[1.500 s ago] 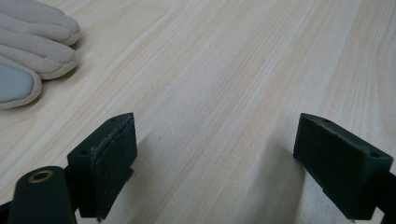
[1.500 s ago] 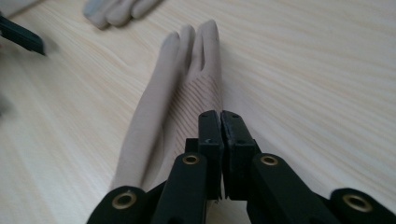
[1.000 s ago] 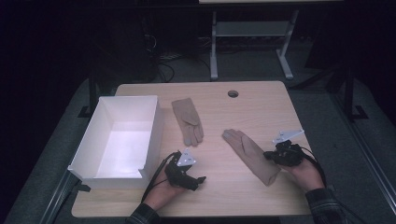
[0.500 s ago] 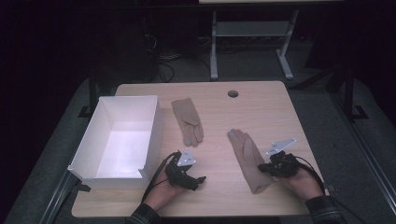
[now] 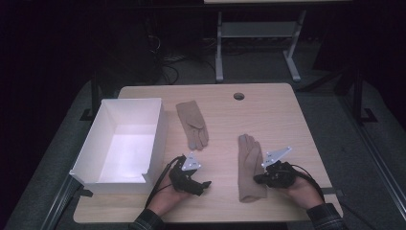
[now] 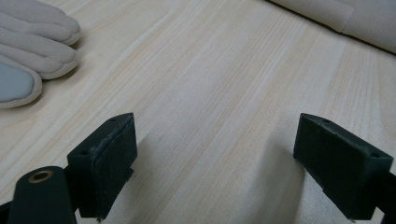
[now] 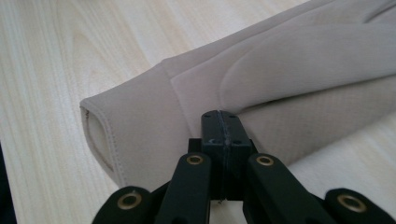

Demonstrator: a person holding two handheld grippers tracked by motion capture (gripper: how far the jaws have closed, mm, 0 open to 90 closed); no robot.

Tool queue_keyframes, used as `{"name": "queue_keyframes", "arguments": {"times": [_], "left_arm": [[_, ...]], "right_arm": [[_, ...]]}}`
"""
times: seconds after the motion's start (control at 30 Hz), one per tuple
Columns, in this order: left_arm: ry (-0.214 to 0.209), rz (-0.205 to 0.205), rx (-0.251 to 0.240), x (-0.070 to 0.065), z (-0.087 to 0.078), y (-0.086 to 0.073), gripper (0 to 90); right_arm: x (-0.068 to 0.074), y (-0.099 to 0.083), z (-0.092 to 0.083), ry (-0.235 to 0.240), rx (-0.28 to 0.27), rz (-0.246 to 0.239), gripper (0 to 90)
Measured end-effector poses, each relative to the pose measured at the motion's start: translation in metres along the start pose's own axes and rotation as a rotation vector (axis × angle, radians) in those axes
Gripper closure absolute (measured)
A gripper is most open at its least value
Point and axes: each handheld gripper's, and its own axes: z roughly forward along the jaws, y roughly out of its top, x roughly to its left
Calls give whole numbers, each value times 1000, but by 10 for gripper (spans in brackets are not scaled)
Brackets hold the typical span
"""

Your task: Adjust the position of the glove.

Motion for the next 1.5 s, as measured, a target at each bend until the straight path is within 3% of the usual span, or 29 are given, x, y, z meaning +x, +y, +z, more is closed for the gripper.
{"name": "queue_keyframes", "arguments": {"times": [0.07, 0.13, 0.3, 0.37, 0.4, 0.63, 0.7, 0.8, 0.93, 1.07, 1.17, 1.37, 1.5], "left_arm": [[0, 0, 0, 0, 0, 0, 128], [1, -1, 0, 0, 0, 0, 128], [-2, -12, -4, -1, 0, 0, 128], [-3, -10, -2, -1, 0, 0, 128], [-2, -8, 0, -1, 0, 0, 128], [12, -23, 1, -2, 1, 2, 141], [20, -19, 19, -1, 0, 5, 197], [31, -18, 36, -2, 0, 11, 354], [62, -33, 26, 0, -2, 19, 561], [76, -53, 26, 6, -4, 28, 748], [110, -81, 27, 19, -5, 40, 852], [186, -128, 16, 41, 2, 54, 894], [217, -129, 32, 51, 7, 59, 894]], "right_arm": [[-6, -2, -6, -24, -31, 16, 801], [-13, -5, -11, -59, -71, 33, 677], [-33, -17, -19, -167, -151, 125, 456], [-37, -20, -20, -182, -156, 146, 408], [-44, -25, -21, -212, -168, 183, 344], [-65, -38, -15, -273, -178, 244, 178], [-67, -39, -13, -293, -178, 248, 165], [-69, -40, -11, -304, -181, 262, 144], [-70, -43, -8, -328, -177, 262, 132], [-71, -44, -7, -325, -192, 269, 117], [-73, -46, -6, -323, -204, 270, 89], [-73, -45, -5, -318, -203, 268, 83], [-73, -45, -5, -318, -204, 267, 83]]}}
